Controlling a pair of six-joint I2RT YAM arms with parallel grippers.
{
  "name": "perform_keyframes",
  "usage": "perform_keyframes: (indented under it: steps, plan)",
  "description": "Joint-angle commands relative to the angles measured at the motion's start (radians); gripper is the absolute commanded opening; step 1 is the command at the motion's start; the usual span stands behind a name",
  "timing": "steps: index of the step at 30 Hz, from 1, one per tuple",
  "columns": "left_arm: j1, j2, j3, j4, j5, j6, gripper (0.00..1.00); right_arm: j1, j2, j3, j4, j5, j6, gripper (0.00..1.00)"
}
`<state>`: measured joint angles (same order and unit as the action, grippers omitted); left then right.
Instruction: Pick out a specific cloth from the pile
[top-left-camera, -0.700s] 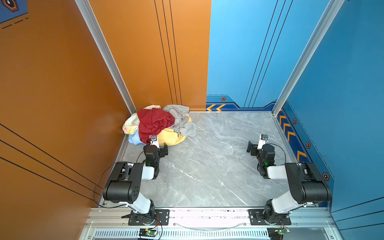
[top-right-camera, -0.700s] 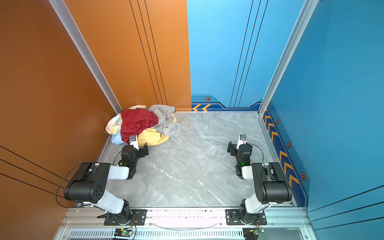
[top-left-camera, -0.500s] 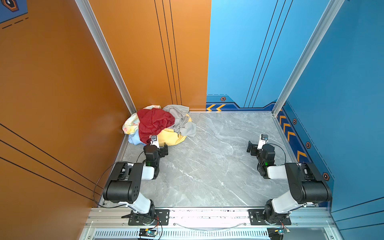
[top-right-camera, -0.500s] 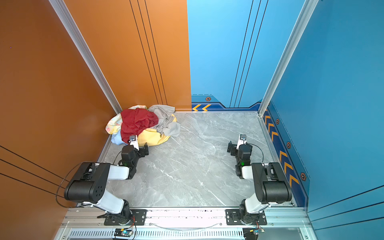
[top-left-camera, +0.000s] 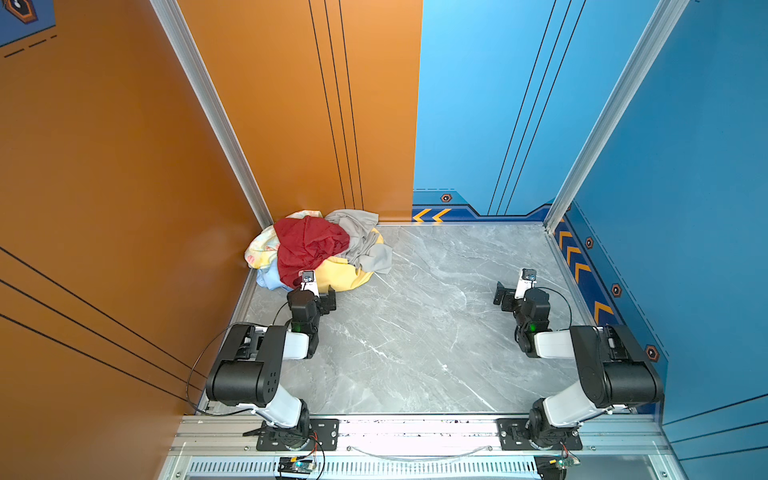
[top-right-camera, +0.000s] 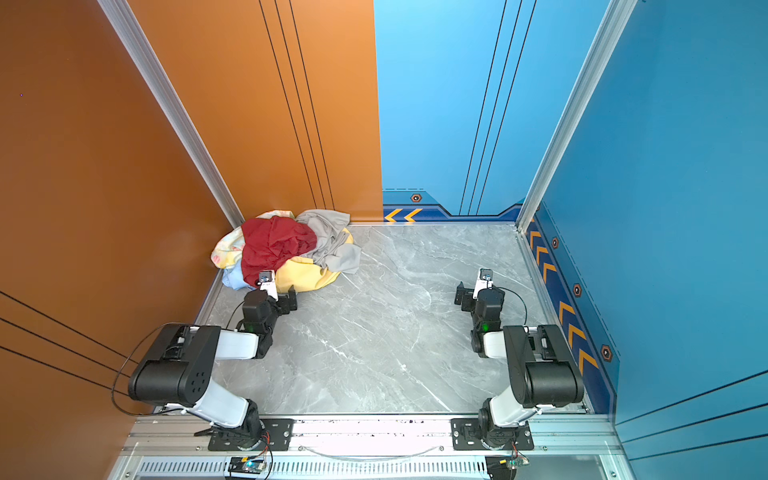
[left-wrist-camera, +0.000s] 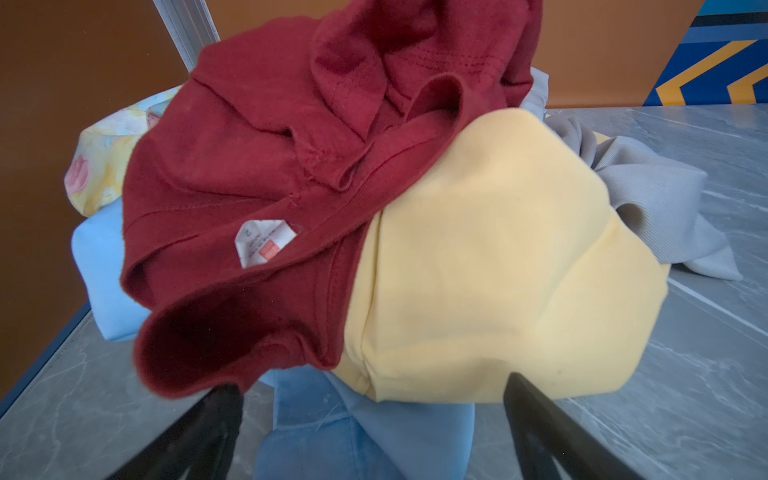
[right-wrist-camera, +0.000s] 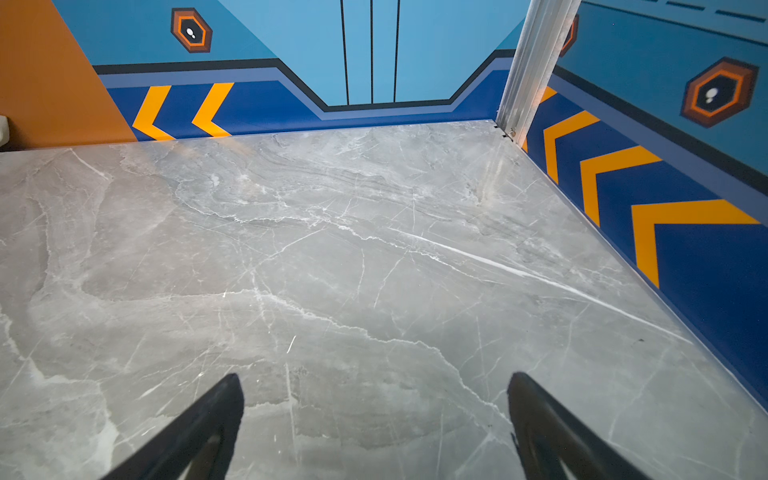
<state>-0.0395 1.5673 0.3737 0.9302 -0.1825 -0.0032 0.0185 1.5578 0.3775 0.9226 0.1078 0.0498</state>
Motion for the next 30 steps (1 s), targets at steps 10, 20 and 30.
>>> perform_keyframes:
  steps: [10,20,30]
  plan:
    - [0.004,-0.005,0.006,-0.008,0.010,0.007,0.98,0.003,-0.011,-0.001,-0.019,-0.008,0.009,1.00]
    - [0.001,-0.006,0.007,-0.008,0.002,0.004,0.98,0.011,-0.011,-0.001,-0.021,0.011,0.006,1.00]
    - [-0.011,-0.002,0.012,-0.014,-0.024,0.010,0.98,0.034,-0.012,-0.009,-0.006,0.057,-0.005,1.00]
